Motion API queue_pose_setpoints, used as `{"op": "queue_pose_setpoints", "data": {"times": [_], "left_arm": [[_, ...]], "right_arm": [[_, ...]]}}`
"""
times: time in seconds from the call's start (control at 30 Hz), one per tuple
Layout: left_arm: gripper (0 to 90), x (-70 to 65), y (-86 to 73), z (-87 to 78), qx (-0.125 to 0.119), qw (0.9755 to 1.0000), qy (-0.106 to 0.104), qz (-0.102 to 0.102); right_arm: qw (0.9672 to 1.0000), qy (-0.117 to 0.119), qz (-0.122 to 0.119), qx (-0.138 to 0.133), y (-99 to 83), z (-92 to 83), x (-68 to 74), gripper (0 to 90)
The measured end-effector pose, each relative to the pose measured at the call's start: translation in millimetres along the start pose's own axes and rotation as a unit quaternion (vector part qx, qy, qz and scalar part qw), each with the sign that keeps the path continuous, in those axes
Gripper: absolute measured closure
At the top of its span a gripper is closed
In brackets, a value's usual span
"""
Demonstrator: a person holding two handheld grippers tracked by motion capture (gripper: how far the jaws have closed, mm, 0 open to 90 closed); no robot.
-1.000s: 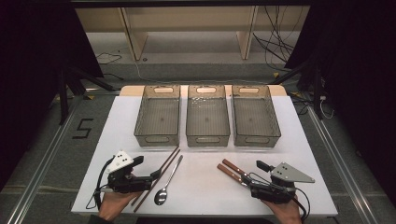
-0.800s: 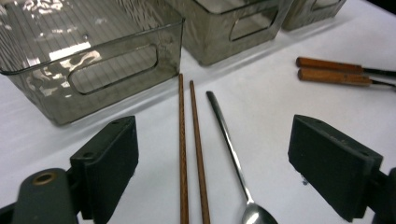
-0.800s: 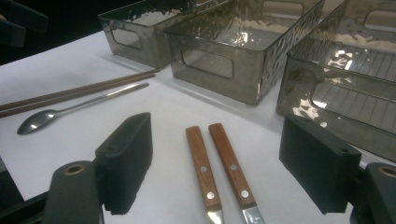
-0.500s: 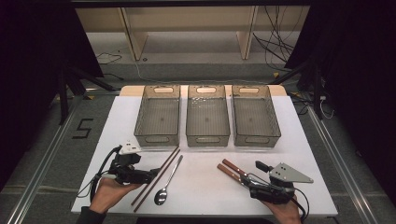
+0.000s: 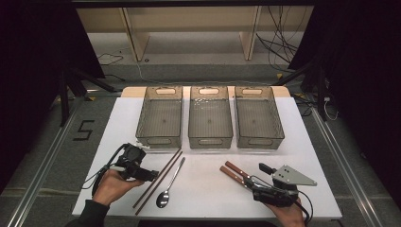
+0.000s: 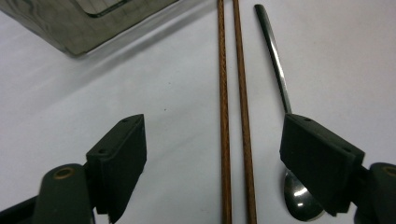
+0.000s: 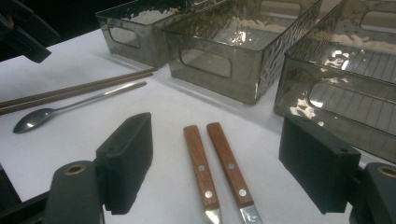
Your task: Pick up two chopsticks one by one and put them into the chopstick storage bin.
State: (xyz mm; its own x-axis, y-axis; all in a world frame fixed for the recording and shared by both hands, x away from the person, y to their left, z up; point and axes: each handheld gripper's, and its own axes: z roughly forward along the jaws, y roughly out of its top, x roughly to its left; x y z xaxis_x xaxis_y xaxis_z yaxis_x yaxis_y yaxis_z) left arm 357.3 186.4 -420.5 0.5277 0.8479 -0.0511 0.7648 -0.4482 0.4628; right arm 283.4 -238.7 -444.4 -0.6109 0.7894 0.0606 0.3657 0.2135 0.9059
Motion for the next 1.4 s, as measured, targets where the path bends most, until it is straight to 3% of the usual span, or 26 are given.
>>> {"op": "queue_pose_setpoints", "data": {"times": [0.23,0.57,0.87,1.1,1.4], "left_arm": [[29.8,-3.0,1.8,19.0,0.051,0.9986,0.004,0.012],[44.8,-7.5,1.3,29.6,0.08,0.9965,-0.002,0.022],[57.6,-12.3,-0.4,38.0,0.119,0.9918,0.004,0.046],[66.5,-13.4,-0.2,40.9,0.129,0.9903,0.003,0.051],[71.3,-14.3,0.0,46.2,0.145,0.9879,0.006,0.055]], "right_arm": [[1.0,-0.001,-0.003,0.001,0.0,0.3,0.8,26.7],[1.0,0.0,-0.005,0.006,0.2,1.0,0.8,26.6],[0.9999,-0.001,-0.006,0.009,0.0,1.5,1.1,26.8],[0.9999,-0.002,-0.007,0.01,-0.1,1.4,1.2,26.9],[0.9999,-0.006,-0.009,0.012,-0.1,1.3,1.2,27.0]]}}
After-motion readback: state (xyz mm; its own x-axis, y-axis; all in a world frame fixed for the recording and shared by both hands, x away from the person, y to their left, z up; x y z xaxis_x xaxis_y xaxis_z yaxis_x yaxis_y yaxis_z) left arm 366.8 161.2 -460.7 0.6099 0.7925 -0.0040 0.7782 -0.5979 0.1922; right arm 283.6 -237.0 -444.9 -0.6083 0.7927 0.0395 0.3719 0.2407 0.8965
